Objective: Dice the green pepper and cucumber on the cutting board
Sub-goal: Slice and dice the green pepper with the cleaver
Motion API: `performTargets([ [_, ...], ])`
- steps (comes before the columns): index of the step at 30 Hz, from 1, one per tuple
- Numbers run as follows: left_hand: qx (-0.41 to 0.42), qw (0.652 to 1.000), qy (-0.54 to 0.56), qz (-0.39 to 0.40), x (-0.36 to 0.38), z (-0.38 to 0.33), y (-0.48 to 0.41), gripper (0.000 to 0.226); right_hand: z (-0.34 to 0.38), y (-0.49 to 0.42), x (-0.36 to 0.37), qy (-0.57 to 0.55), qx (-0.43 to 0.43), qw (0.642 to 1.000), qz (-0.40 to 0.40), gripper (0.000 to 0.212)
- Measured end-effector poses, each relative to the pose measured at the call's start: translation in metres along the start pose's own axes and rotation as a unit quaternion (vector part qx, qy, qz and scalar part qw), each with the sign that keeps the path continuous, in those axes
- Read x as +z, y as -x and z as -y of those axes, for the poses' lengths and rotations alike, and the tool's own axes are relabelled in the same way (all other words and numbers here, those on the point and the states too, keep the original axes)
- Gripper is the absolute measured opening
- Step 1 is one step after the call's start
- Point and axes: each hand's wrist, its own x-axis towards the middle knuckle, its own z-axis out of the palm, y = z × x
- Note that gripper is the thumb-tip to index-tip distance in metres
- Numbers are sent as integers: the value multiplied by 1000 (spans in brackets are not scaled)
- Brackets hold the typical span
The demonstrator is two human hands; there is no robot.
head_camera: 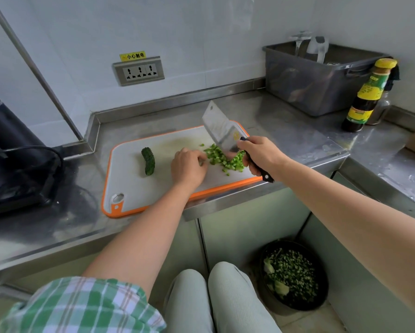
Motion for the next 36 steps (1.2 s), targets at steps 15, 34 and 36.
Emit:
performTargets([
  [15, -43, 998, 20, -44, -10, 13, 8, 20, 10, 20, 24, 52, 44, 996, 55, 28],
  [34, -210, 971, -92, -69, -27, 56, 9, 20, 5, 14, 25, 148, 66, 985, 64, 24],
  [36, -197, 974, -93, -59, -26, 60, 9, 23, 2, 9, 17, 150, 69, 986, 29, 23],
])
